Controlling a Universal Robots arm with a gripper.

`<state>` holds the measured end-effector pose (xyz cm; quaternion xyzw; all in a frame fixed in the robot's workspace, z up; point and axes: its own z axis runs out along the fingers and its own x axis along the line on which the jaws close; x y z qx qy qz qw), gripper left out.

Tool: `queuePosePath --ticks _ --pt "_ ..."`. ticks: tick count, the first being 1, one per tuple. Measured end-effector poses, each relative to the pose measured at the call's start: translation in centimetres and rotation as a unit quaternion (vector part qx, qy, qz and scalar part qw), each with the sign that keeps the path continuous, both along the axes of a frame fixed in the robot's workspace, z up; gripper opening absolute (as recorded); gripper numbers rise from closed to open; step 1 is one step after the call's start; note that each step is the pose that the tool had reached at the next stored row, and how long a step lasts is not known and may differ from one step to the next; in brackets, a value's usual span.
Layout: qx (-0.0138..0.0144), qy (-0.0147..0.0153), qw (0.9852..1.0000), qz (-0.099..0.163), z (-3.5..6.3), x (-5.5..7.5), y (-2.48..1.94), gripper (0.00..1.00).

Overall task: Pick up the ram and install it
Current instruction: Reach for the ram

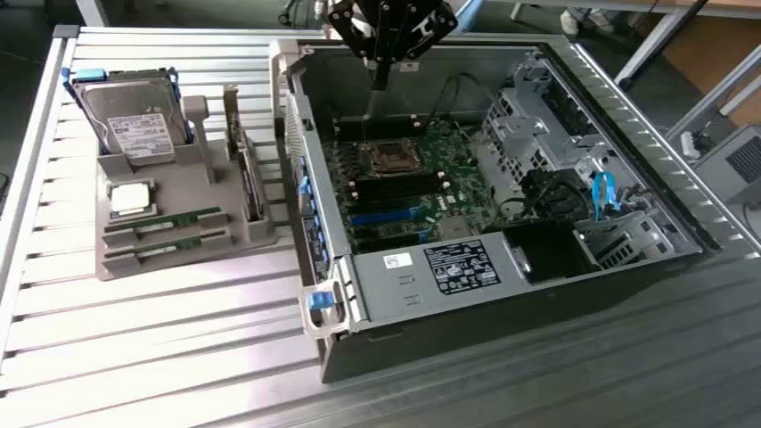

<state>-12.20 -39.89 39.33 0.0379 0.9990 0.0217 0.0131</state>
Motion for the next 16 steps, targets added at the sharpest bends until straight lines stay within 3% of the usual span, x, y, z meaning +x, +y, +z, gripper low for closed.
queuePosePath --ticks 16 --pt "0.0 0.0 1.0 0.0 0.0 -6.1 0.0 0.09"
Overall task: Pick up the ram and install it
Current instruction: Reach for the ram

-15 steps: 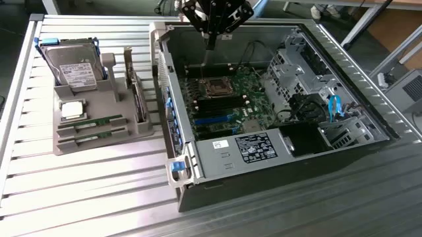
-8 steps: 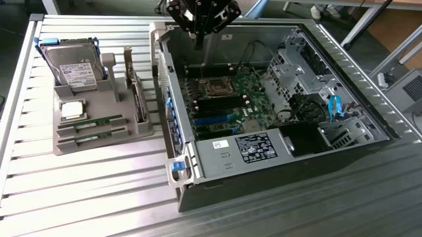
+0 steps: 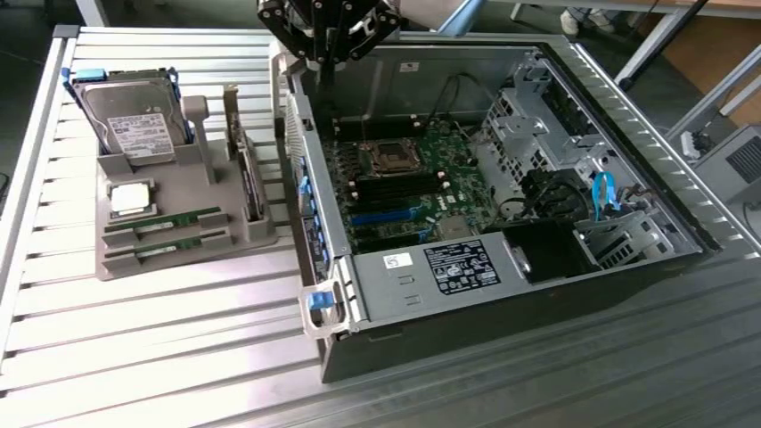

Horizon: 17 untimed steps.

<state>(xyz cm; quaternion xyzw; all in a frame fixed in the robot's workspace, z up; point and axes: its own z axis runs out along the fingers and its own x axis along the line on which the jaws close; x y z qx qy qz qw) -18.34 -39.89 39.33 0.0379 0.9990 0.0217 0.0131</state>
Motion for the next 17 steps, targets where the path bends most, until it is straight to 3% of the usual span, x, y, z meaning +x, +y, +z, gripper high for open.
queuePosePath --ticks 9,17 --pt "0.0 0.0 1.0 0.0 0.0 -2.5 0.0 0.09" --pt "0.0 0.0 1.0 0.0 0.0 -7.7 0.0 0.09"
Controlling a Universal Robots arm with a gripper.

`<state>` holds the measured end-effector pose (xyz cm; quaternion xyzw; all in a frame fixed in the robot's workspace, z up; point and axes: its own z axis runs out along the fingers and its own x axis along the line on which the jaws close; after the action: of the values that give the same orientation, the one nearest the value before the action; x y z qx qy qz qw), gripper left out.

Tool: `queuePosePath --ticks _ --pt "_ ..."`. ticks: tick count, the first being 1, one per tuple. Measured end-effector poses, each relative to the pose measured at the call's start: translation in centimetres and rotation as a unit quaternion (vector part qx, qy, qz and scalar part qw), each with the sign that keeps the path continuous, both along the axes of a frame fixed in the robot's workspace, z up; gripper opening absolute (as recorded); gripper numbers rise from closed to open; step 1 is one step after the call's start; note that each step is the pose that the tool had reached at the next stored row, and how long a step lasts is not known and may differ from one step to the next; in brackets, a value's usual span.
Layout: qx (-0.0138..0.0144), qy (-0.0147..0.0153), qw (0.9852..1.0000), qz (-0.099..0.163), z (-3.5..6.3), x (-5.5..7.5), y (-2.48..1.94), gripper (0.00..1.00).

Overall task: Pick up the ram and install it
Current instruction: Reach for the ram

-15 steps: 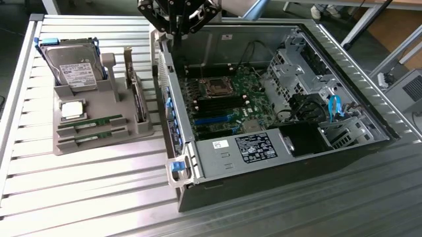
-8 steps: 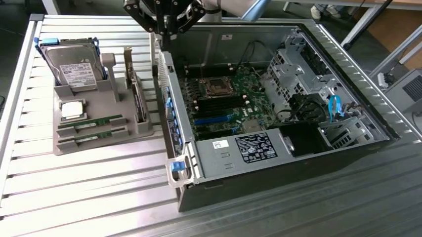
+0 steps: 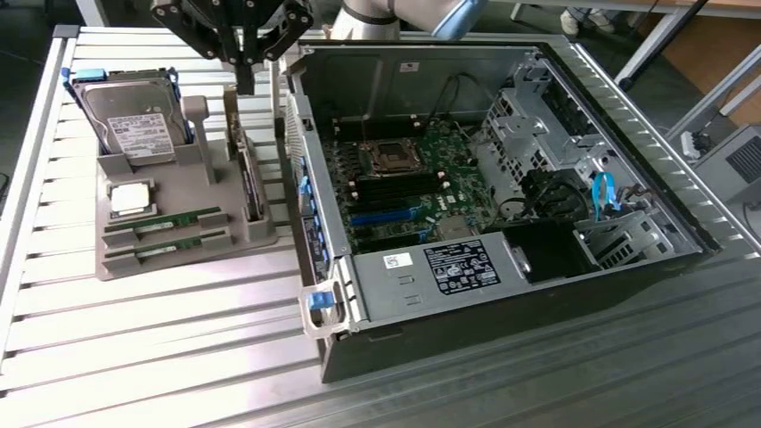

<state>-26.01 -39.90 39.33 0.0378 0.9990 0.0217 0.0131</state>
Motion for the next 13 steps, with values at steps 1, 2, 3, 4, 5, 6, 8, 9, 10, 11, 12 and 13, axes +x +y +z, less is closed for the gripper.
queuePosePath --ticks 1,2,3,4,5,6,8,9,10,11,12,13 --pt "0.0 0.0 1.0 0.0 0.0 -0.8 0.0 0.09" --pt "0.0 0.0 1.0 0.0 -0.01 -1.7 0.0 0.09" --pt "0.0 0.0 1.0 0.0 0.0 -2.3 0.0 0.09" --pt "0.0 0.0 1.0 0.0 0.0 -2.8 0.0 0.09" --pt "0.0001 0.0 1.0 0.0 -0.01 -3.8 0.0 0.09" --pt "0.0 0.0 1.0 0.0 0.0 -4.2 0.0 0.09" --pt "0.0001 0.0 1.0 0.0 -0.01 -5.5 0.0 0.09" --pt "0.0 0.0 1.0 0.0 -0.01 -5.8 0.0 0.09" --pt "0.0 0.0 1.0 0.0 0.0 -6.3 0.0 0.09" --pt "0.0 0.0 1.0 0.0 0.0 -6.4 0.0 0.09" --pt "0.0 0.0 1.0 0.0 -0.01 -6.7 0.0 0.09" --pt "0.0 0.0 1.0 0.0 -0.01 -6.9 0.0 0.09"
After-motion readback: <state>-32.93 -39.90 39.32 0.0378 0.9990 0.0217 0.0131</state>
